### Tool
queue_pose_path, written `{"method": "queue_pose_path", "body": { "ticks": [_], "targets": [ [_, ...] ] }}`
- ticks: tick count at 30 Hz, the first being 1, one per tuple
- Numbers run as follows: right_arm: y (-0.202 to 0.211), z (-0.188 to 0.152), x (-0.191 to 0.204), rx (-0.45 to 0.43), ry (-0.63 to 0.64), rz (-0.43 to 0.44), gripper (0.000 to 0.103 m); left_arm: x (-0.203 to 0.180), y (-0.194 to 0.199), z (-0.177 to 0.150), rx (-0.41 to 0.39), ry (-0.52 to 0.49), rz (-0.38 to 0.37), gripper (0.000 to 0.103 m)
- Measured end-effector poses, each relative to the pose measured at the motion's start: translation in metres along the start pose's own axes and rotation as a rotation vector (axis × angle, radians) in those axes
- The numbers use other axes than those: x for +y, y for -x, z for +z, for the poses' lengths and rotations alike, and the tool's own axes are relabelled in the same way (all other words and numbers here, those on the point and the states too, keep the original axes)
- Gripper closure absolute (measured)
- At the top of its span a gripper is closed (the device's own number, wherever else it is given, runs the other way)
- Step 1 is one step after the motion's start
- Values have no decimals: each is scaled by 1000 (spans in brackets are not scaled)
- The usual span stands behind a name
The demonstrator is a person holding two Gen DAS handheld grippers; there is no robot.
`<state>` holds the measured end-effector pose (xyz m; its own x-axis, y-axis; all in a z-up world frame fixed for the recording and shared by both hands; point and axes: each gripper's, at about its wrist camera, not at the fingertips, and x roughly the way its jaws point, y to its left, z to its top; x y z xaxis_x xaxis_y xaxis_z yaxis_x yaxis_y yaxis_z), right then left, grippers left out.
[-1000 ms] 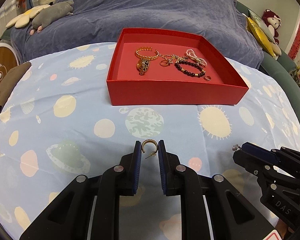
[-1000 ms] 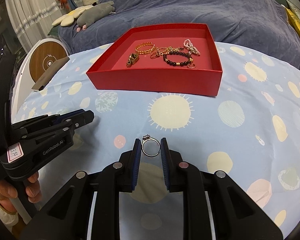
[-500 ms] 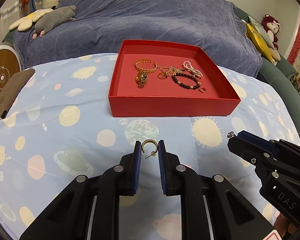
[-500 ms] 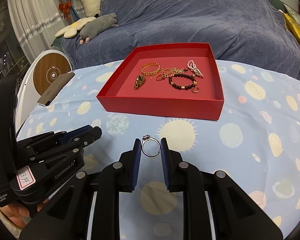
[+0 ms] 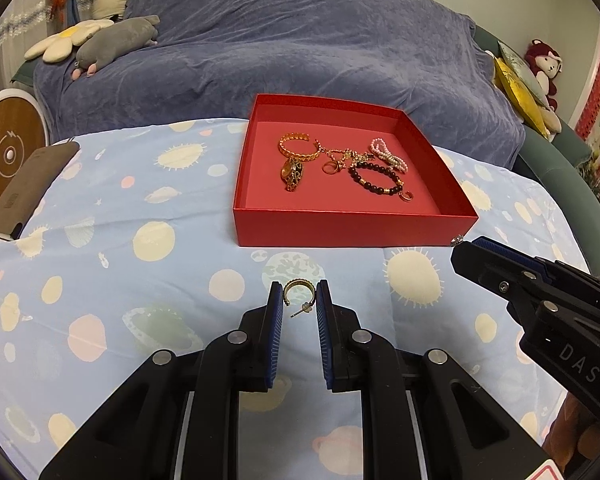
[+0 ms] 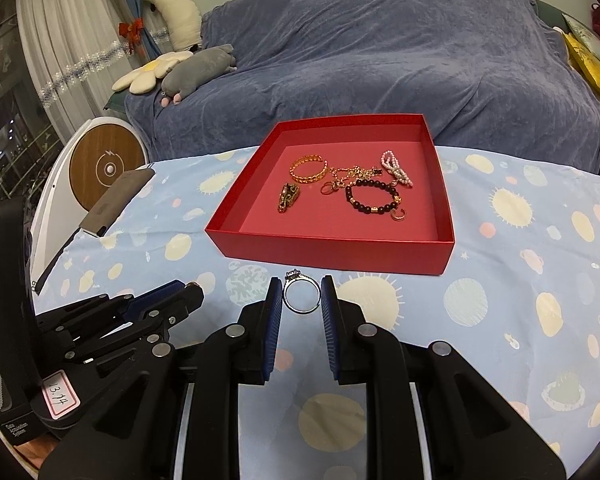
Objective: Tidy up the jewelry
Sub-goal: 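Carry the hoop earring and silver ring toward the red box with both tools, then lower the earring and silver ring into the red box and open both tools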
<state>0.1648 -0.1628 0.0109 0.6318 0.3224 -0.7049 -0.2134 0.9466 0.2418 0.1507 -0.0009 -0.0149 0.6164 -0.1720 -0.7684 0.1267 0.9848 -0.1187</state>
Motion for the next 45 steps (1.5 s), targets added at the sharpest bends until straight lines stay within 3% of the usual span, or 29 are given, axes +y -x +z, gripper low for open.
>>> {"method": "queue_pose_path", "body": {
  "ticks": [12, 20, 24, 30, 45],
  "targets": [
    [-10, 29, -27, -29, -50, -49, 84, 0, 3, 42, -71, -30, 19, 89],
    [-40, 64, -48, -24, -41, -79, 84, -19, -29, 94, -96, -102, 47, 89],
    [-54, 78, -56, -40, -59, -77, 84, -23, -47, 112, -104, -89, 35, 89],
    [-75, 81, -59, -31, -44, -82, 84, -25, -75, 118, -100, -123, 73, 89],
    [-103, 89, -58, -38, -39, -74, 84, -17, -111, 126, -88, -77, 55, 89]
  ]
}}
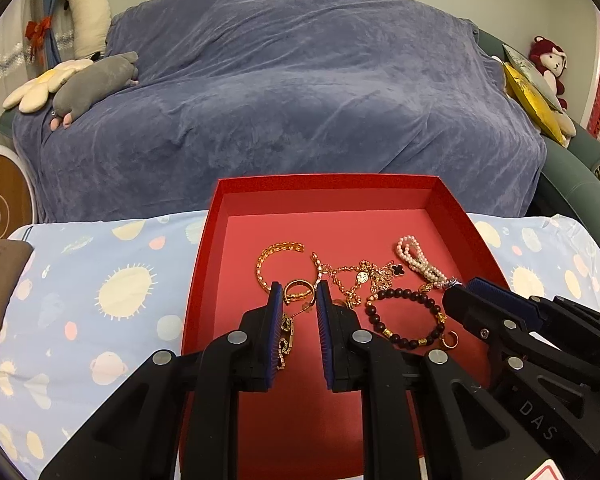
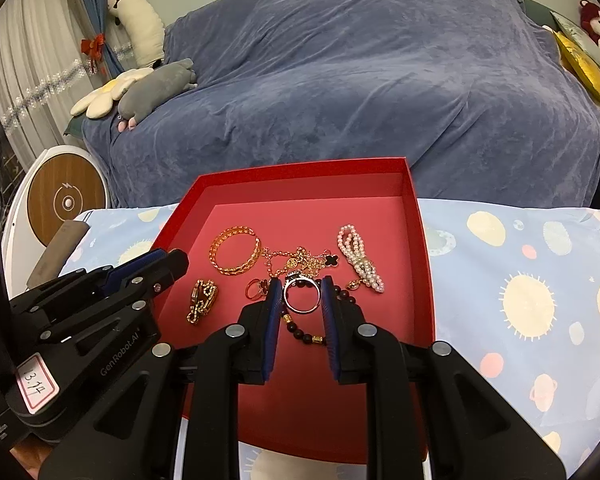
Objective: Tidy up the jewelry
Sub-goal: 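Lower the earring and silver ring into the red box and open both tools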
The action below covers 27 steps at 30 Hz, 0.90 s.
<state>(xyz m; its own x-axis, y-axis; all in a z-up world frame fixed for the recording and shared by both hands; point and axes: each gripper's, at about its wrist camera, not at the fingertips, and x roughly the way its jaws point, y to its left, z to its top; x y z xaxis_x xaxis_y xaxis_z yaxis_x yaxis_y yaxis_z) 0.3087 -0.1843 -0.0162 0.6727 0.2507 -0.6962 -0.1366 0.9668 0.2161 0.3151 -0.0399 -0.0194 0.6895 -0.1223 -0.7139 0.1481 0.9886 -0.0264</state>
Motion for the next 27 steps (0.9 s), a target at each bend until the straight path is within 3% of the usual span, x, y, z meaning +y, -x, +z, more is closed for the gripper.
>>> {"method": "queue_pose_path", "body": {
  "ticks": [16, 20, 23, 27],
  "targets": [
    [-10, 0, -5, 6, -19, 16, 84, -3, -10, -4, 10, -8, 8, 88],
    [-13, 0, -6, 14, -30, 17, 83, -6, -10, -5, 8, -16, 15, 83],
    [-14, -1, -4, 13, -21, 8, 83, -6, -10, -5, 6, -20, 21, 72],
    [-13, 0, 0, 10, -21, 3, 83, -7, -10, -5, 7, -16, 34, 72]
  ]
}}
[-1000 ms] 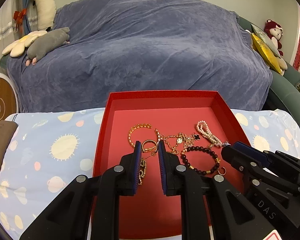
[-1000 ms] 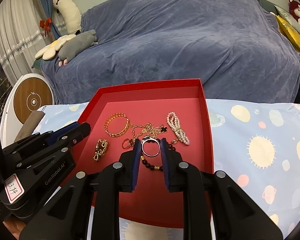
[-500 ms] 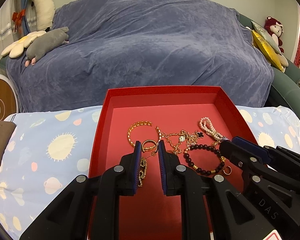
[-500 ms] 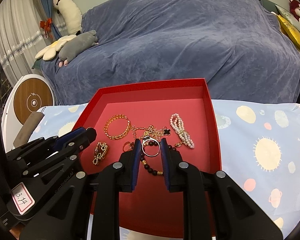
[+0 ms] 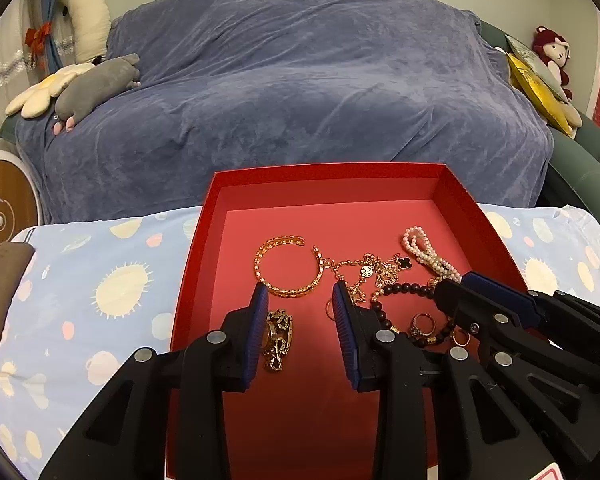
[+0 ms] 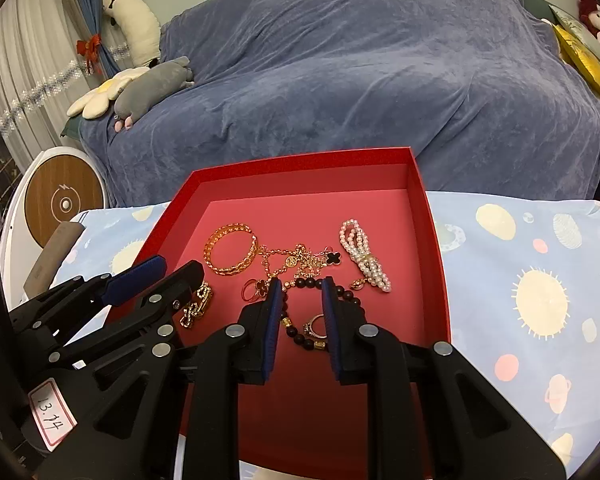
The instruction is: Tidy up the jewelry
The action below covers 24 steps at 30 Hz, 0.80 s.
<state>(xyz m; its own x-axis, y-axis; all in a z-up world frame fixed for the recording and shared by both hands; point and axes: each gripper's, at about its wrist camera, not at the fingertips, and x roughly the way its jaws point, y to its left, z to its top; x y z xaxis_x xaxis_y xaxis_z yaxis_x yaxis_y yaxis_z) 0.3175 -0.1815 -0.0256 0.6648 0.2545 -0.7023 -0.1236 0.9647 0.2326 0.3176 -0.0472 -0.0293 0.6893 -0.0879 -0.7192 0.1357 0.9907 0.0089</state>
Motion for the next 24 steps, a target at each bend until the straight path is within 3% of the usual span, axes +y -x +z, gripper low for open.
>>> {"method": "queue_pose_path", "body": {
  "ticks": [8, 11, 13, 15, 20, 24],
  "targets": [
    [26, 0, 9, 13, 12, -35, 83, -1, 25, 7, 4, 9, 18, 72],
    [46, -6, 9, 28, 23, -55, 73, -8, 49, 8, -7, -22, 28, 72],
    [62, -12, 7, 20, 18, -62, 65, -9, 66, 5, -15, -40, 33, 63],
    [76, -20, 5, 17, -4, -62, 65, -9, 83, -4, -23, -45, 37, 54],
    [110, -58, -4, 2, -86, -50, 57, -3, 114, -41, -34, -61, 98, 53],
    [116, -74, -4, 33, -111, -45, 57, 4, 123, -69, -7, -48, 120, 48]
  ]
}}
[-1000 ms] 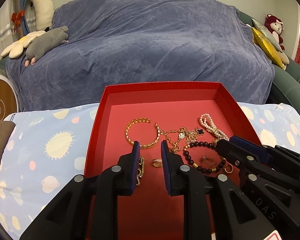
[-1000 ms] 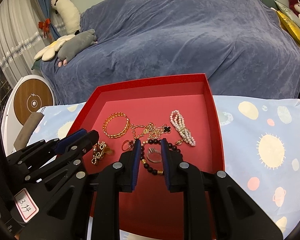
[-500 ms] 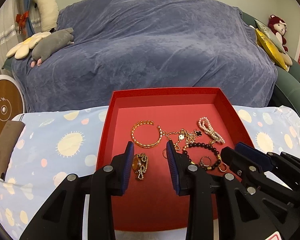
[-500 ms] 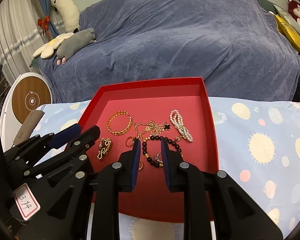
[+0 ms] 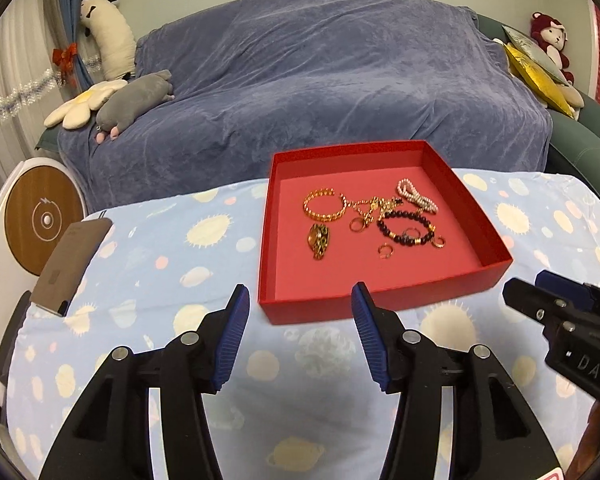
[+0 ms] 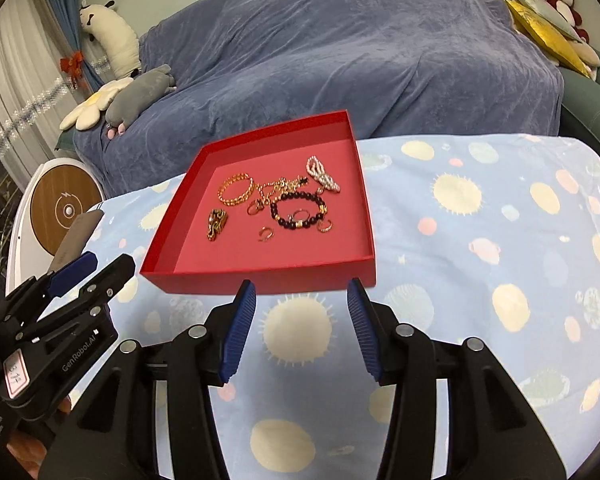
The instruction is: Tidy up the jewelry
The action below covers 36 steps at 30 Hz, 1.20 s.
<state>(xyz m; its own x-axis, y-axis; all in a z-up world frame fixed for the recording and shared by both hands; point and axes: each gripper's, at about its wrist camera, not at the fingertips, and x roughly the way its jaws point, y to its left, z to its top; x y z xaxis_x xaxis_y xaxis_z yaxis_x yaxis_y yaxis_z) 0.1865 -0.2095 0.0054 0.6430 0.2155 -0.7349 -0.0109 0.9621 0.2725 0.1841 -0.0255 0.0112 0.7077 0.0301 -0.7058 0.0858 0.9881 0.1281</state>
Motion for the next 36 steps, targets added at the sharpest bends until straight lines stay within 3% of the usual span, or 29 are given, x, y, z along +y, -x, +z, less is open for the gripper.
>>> {"method": "queue_pose_path", "body": {
  "ticks": [1, 5, 7, 17, 19, 36],
  "targets": [
    [2, 0, 3, -7, 14, -2, 57, 1, 1, -4, 6, 4, 5, 47],
    [11, 0, 13, -64, 63, -33, 38, 4, -1, -7, 7, 3, -3, 44],
    [10, 1, 15, -74, 66, -37, 34, 6, 0, -7, -7, 4, 8, 34],
    [-2, -2, 17, -75, 64, -99, 11, 15, -10, -9, 35, 47, 2, 22],
    [-2, -4, 19, -70, 69, -92, 11, 17, -9, -9, 41, 59, -2, 17],
    [3, -12, 26, -67, 116, -100, 8, 11, -9, -14, 39, 21, 22, 17]
  ]
}}
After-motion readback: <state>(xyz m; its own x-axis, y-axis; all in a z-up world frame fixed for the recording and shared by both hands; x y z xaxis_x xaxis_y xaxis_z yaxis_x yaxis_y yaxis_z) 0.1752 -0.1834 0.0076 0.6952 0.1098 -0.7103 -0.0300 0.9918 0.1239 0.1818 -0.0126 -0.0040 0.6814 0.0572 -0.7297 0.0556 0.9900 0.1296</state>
